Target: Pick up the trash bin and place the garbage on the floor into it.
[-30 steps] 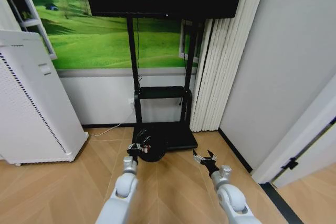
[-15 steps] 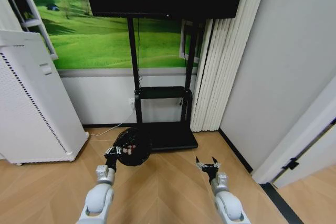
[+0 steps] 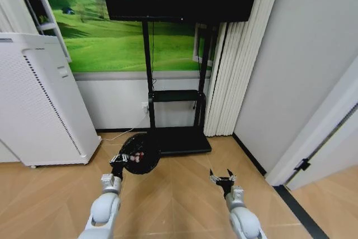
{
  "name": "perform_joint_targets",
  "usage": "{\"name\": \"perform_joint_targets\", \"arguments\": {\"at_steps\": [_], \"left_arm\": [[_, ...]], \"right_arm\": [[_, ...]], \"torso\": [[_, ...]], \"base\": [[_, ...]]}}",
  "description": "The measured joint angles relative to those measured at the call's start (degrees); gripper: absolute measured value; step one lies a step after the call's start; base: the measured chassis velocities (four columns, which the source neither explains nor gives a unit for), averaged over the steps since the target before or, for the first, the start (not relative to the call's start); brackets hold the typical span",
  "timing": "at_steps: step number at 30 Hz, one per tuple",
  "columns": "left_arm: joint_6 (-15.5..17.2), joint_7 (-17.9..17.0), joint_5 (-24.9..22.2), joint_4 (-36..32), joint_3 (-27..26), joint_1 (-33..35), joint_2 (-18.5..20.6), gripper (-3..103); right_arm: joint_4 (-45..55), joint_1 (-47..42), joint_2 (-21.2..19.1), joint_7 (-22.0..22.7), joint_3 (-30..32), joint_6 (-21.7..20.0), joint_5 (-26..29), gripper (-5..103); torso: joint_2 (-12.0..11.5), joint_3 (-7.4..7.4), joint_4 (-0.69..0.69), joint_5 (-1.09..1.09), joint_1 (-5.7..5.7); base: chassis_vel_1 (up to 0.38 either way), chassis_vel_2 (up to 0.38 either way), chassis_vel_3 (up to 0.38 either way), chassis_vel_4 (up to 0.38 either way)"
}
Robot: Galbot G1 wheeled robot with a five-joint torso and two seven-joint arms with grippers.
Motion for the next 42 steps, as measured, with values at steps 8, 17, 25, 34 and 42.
{"name": "perform_joint_targets", "arguments": {"at_steps": [8,17,25,34,42], "left_arm": [[-0.1,-0.1,-0.1,0.0,-0.1,-0.2,0.0,3],[-0.2,-1.0,0.6,0.5,0.5,-0.5,-0.8,3],[-0.2,-1.5,1.4,0.8,0.9,-0.5,-1.3,3],[-0.3,-1.8,2.2,1.3,1.1,-0.4,-2.1,3],[-0.2,-2.1,2.4,1.7,1.2,-0.7,-1.8,3]], "right_arm": [[-0.2,0.0,-0.2,-0.2,-0.1,0.0,-0.3,100],[-2.7,0.0,-0.6,-3.3,-0.1,3.0,-1.0,100],[-4.2,0.5,-0.8,-4.3,-0.2,4.5,-0.3,100],[-5.3,0.6,-1.4,-4.7,-0.1,5.0,-0.3,100],[-6.1,0.1,-1.4,-4.5,-0.1,5.7,-1.1,100]], "torso": [[0.0,0.01,0.0,0.02,0.0],[0.0,0.0,0.0,-0.02,-0.01],[0.0,-0.01,0.03,-0.05,-0.02],[0.0,0.03,-0.02,0.0,0.03],[0.0,0.01,0.0,0.0,0.01]], "base": [[0.441,-0.174,-0.425,0.178],[0.601,-0.11,-0.606,0.12],[0.394,0.019,-0.41,-0.015],[-0.108,0.017,0.099,-0.004],[0.033,0.004,-0.031,-0.013]]}}
